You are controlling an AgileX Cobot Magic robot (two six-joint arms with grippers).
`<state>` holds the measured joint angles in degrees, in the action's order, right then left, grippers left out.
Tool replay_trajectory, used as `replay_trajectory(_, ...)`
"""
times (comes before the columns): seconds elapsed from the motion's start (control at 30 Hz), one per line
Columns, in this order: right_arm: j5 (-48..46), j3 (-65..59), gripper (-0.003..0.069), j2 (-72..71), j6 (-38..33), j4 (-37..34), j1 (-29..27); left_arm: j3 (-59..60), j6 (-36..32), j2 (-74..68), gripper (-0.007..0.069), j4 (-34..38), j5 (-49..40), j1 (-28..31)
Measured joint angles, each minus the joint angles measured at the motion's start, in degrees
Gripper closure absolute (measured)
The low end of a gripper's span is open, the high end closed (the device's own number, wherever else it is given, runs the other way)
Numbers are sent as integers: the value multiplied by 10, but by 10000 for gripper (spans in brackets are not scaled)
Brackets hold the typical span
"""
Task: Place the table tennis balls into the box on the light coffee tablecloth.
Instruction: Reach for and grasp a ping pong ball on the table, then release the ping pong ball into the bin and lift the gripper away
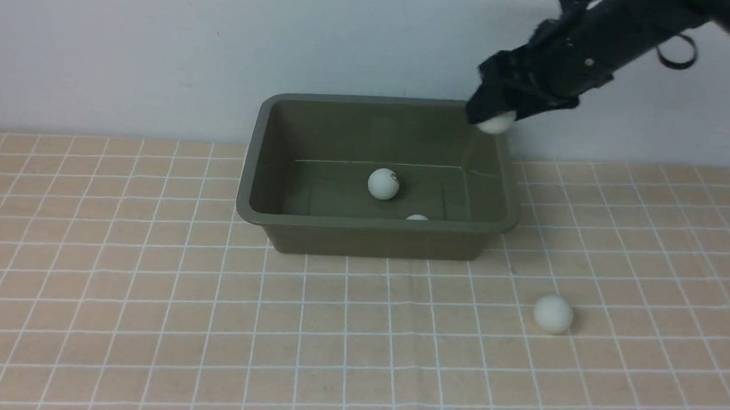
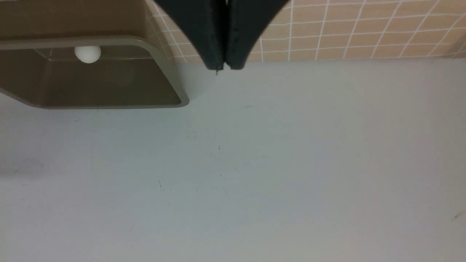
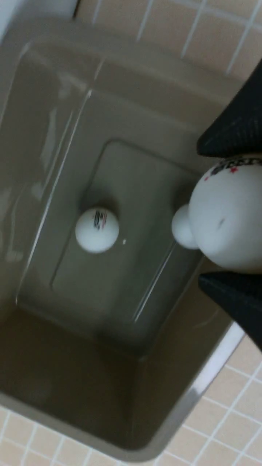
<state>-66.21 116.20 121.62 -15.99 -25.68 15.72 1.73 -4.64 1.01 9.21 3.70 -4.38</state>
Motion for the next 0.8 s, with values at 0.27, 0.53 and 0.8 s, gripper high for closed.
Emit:
replay_trajectory(0.27, 6, 0, 204, 68, -5, 13, 35, 0, 0, 0, 689, 0, 0, 0)
replay_trajectory(0.53, -43, 35, 162, 67, 0, 58, 35, 0, 0, 0, 689, 0, 0, 0)
replay_trajectory(0.8, -50, -19, 160, -76, 27, 160, 24, 0, 0, 0, 689, 0, 0, 0)
